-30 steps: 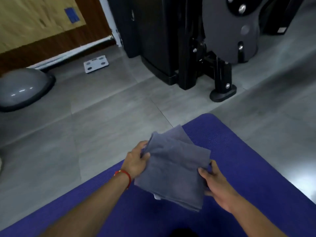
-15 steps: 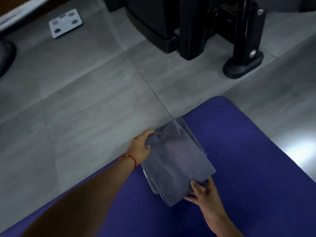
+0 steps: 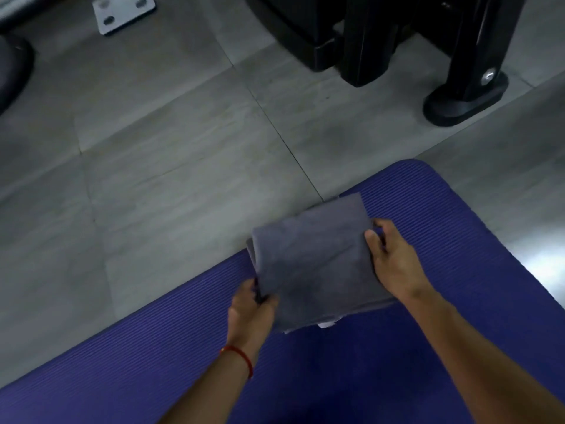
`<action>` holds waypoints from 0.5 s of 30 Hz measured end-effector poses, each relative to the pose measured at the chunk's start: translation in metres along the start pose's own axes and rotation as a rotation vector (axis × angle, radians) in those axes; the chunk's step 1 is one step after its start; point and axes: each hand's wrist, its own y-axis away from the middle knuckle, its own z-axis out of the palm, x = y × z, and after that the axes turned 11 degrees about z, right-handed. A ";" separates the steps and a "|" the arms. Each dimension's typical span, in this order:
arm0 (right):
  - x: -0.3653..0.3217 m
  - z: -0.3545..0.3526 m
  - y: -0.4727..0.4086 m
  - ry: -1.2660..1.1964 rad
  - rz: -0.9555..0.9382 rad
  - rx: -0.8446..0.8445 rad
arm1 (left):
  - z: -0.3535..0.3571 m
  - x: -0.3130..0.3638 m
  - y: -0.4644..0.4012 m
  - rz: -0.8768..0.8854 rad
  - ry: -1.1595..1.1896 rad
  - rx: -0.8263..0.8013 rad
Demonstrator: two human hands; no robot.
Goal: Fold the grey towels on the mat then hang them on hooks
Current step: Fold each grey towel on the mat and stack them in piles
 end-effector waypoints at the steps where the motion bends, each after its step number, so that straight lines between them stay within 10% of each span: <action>1: 0.001 0.005 -0.012 0.108 0.030 -0.025 | 0.008 -0.012 0.000 -0.081 0.002 -0.069; 9: -0.004 0.019 -0.014 0.168 -0.378 0.251 | 0.011 -0.019 0.014 0.174 -0.019 0.080; 15: -0.011 0.029 -0.024 0.454 -0.195 0.233 | 0.019 -0.030 0.003 0.035 0.034 0.006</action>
